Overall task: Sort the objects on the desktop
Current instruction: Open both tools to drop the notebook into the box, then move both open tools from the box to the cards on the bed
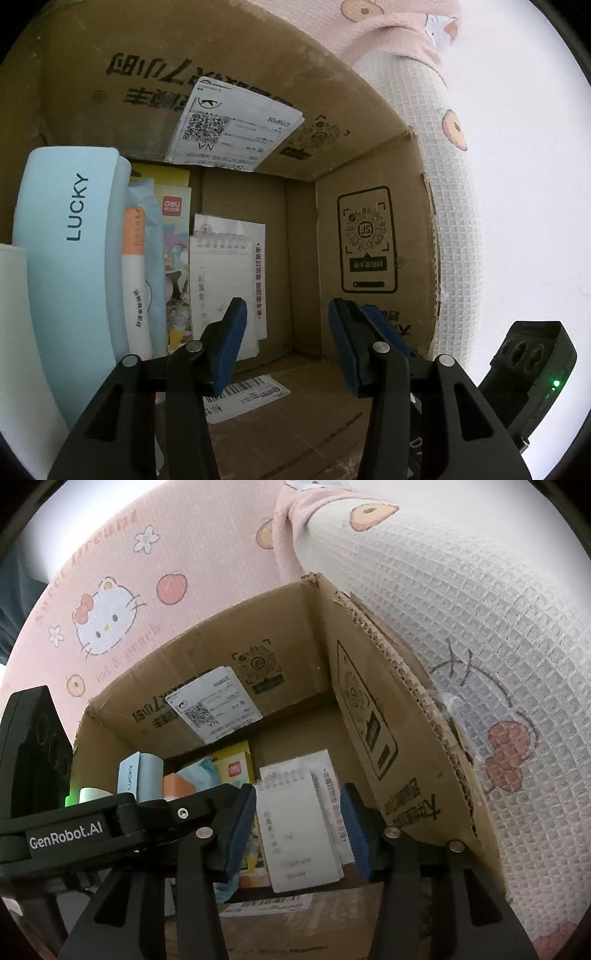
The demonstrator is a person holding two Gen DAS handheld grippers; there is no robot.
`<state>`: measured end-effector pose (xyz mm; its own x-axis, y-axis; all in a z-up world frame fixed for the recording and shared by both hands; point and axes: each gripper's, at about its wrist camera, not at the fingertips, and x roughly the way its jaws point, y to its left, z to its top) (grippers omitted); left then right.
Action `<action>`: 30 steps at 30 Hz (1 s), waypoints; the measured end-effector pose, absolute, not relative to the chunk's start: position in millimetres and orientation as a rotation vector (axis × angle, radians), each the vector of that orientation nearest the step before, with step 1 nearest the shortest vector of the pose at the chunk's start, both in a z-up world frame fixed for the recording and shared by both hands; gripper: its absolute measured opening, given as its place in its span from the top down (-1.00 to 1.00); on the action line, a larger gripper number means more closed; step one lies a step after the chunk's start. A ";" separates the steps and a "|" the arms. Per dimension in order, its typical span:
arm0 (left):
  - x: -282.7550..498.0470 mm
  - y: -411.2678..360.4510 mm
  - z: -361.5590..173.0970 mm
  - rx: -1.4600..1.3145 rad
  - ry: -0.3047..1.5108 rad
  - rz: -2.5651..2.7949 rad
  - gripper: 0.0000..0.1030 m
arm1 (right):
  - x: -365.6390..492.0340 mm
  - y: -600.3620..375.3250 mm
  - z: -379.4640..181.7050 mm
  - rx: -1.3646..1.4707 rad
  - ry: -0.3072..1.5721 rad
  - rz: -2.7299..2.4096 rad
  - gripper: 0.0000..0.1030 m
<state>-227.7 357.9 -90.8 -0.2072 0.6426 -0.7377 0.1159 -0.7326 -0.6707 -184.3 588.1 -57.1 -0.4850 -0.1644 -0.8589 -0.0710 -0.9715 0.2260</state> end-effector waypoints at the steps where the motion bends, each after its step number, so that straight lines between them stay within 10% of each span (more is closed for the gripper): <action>1: -227.3 356.5 -89.3 -1.693 -0.887 2.002 0.02 | -183.9 588.1 -56.9 1.564 -0.360 -2.636 0.13; 30: -131.8 253.0 50.5 -1.162 -0.915 2.177 -0.41 | -99.3 462.1 86.2 1.307 -0.061 -2.832 -0.21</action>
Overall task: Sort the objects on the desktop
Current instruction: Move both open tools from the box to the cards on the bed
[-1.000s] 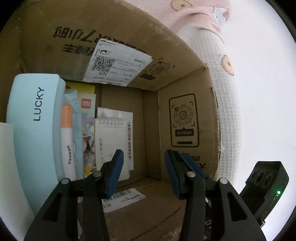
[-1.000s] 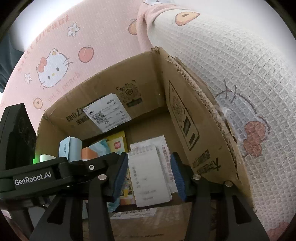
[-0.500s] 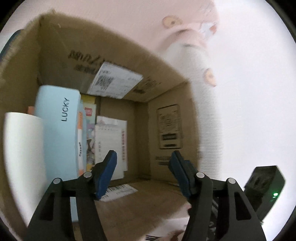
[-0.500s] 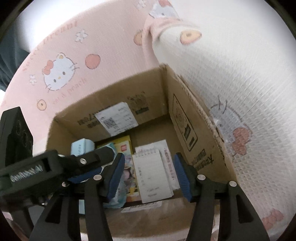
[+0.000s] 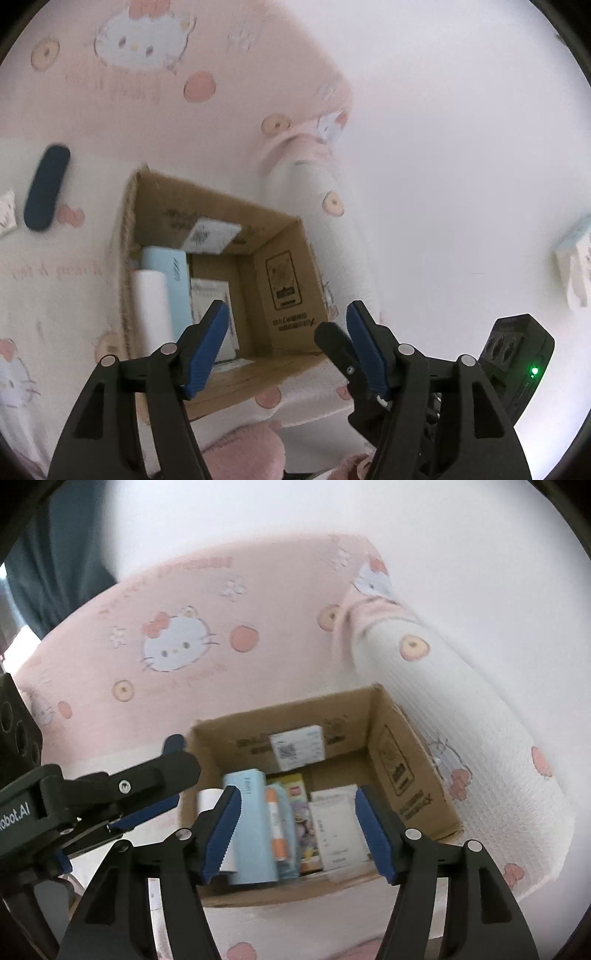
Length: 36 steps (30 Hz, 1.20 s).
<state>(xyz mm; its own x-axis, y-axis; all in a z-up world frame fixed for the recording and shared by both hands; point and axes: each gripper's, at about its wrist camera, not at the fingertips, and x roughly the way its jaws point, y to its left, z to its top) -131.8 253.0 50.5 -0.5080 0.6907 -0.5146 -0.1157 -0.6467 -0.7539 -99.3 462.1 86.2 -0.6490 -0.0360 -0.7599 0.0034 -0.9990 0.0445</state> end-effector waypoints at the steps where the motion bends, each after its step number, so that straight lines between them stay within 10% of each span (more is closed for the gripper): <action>1: -127.8 247.5 54.6 -1.140 -0.908 2.190 -0.42 | -95.7 454.4 89.8 1.299 -0.049 -2.831 -0.21; 36: -73.3 -133.2 -27.2 -1.218 -0.730 2.692 -0.43 | -130.0 106.7 -22.9 1.423 0.050 -2.291 -0.22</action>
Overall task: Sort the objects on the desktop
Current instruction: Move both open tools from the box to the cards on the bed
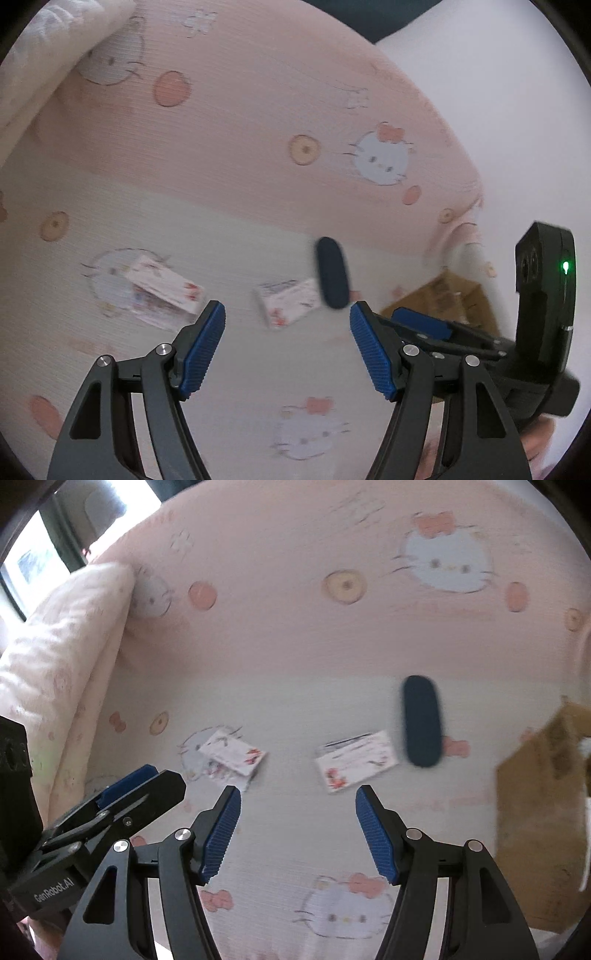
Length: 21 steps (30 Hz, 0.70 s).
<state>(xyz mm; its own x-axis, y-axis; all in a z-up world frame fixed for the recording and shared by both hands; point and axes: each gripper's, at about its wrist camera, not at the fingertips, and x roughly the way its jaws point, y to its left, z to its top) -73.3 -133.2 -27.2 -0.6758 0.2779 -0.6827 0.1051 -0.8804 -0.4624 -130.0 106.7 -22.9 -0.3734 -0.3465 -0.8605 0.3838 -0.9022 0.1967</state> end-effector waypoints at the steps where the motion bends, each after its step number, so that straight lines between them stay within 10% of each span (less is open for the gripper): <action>1: -73.9 -138.1 -29.7 -1.225 -0.726 2.696 -0.43 | -132.4 99.6 -27.1 1.432 0.055 -2.279 -0.22; 21: -87.0 -221.7 -153.7 -1.315 -1.318 2.659 -0.43 | -189.3 23.4 -128.5 1.446 0.035 -2.084 -0.22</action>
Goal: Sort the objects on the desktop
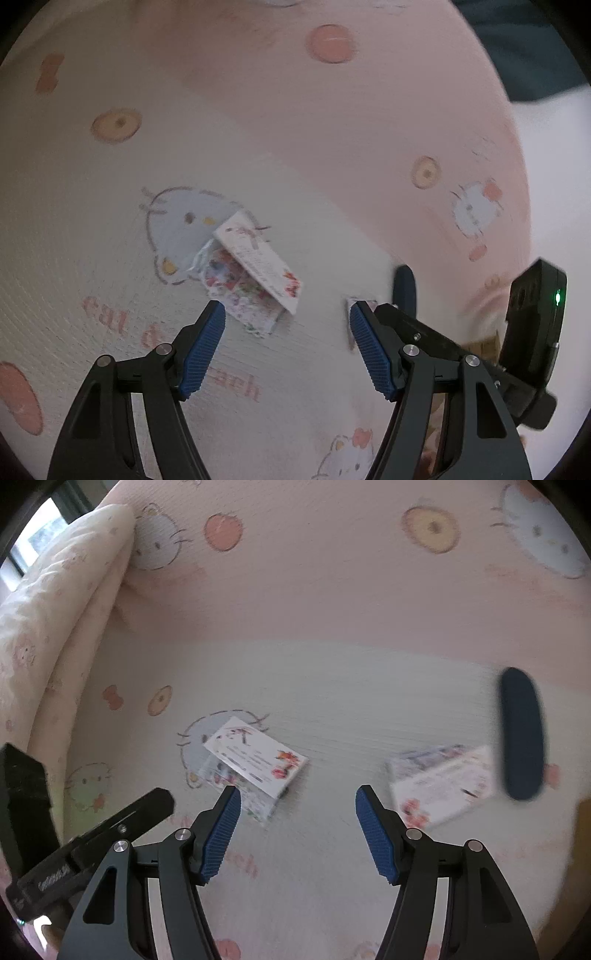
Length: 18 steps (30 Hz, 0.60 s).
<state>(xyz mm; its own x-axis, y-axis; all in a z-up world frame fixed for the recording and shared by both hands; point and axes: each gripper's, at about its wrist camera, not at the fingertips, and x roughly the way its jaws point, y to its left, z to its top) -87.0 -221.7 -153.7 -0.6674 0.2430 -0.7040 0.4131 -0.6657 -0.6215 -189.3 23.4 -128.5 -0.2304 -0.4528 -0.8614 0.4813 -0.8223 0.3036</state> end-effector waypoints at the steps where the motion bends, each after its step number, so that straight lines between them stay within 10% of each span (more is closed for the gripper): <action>1: -89.7 -226.0 -159.9 1.226 1.241 -2.480 -0.43 | -192.4 21.5 -135.2 1.447 0.010 -2.065 -0.22; 7: -99.6 -244.4 -188.4 1.234 1.347 -2.382 -0.42 | -218.1 19.2 -175.3 1.499 -0.194 -2.055 -0.20; 10: -102.3 -247.4 -197.4 1.221 1.406 -2.389 -0.23 | -225.7 13.2 -184.9 1.482 -0.193 -2.083 0.92; 18: -106.0 -245.6 -207.6 1.248 1.388 -2.361 0.17 | -236.9 -7.8 -193.6 1.445 -0.206 -2.054 0.91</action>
<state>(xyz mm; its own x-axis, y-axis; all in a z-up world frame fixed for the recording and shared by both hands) -106.0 -245.6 -207.6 -0.6488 0.2777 -0.7085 0.4842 -0.5676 -0.6659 -236.9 -7.8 -193.6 -0.2166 -0.5598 -0.7998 0.3898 -0.8007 0.4548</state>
